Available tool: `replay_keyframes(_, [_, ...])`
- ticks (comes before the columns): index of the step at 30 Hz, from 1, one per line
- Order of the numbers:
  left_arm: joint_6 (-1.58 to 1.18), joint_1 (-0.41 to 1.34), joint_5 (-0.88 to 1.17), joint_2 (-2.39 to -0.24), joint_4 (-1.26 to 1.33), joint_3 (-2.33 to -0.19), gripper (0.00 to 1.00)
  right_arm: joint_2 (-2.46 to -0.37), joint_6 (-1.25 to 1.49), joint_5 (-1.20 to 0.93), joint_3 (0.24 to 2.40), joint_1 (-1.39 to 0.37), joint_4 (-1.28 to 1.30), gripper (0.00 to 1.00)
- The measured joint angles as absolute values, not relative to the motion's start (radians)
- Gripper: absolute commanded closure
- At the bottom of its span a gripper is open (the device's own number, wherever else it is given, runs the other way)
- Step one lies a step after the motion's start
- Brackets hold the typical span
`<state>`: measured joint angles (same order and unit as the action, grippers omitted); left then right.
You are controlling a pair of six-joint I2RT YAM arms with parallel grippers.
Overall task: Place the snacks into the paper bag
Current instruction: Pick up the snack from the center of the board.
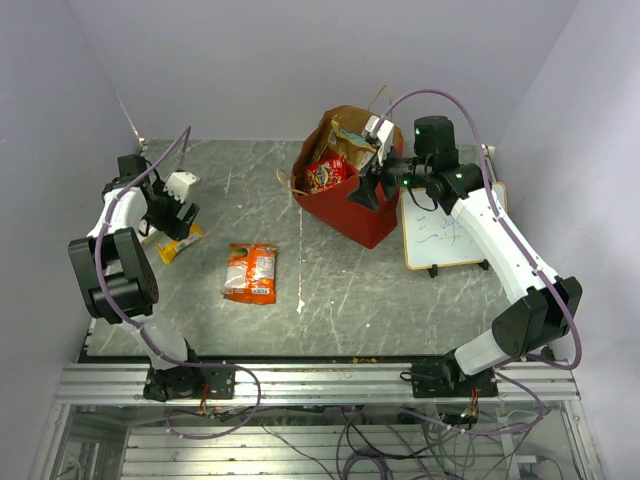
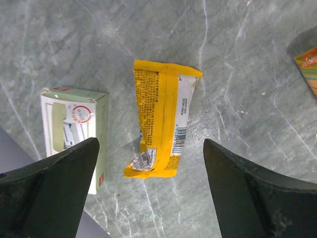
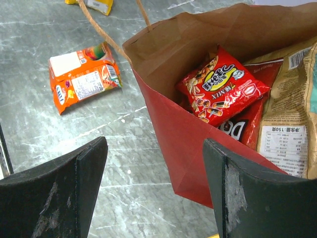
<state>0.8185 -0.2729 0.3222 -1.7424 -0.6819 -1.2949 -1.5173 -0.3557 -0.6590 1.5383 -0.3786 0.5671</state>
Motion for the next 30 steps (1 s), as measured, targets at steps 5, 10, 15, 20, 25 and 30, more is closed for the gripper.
replay_keyframes(5, [0.852,-0.271,0.321,-1.795,-0.707,-1.295,0.03,-1.516,-0.356,-0.660,1.538,-0.379,0.566,0.22])
replay_keyframes(10, [0.865,-0.266,0.315,-1.850,-0.710,-1.295,0.04,-1.495,-0.356,-0.660,1.520,-0.379,0.563,0.22])
replay_keyframes(15, [0.870,-0.262,0.289,-1.879,-0.706,-1.294,0.04,-1.474,-0.356,-0.663,1.495,-0.379,0.547,0.21])
replay_keyframes(20, [0.876,-0.258,0.254,-1.884,-0.677,-1.267,0.12,-1.472,-0.356,-0.664,1.489,-0.379,0.543,0.21])
replay_keyframes(25, [0.883,-0.258,0.235,-1.881,-0.661,-1.229,0.26,-1.472,-0.356,-0.667,1.489,-0.379,0.543,0.21])
replay_keyframes(30, [0.884,-0.257,0.235,-1.868,-0.656,-1.212,0.41,-1.472,-0.355,-0.669,1.489,-0.379,0.542,0.21])
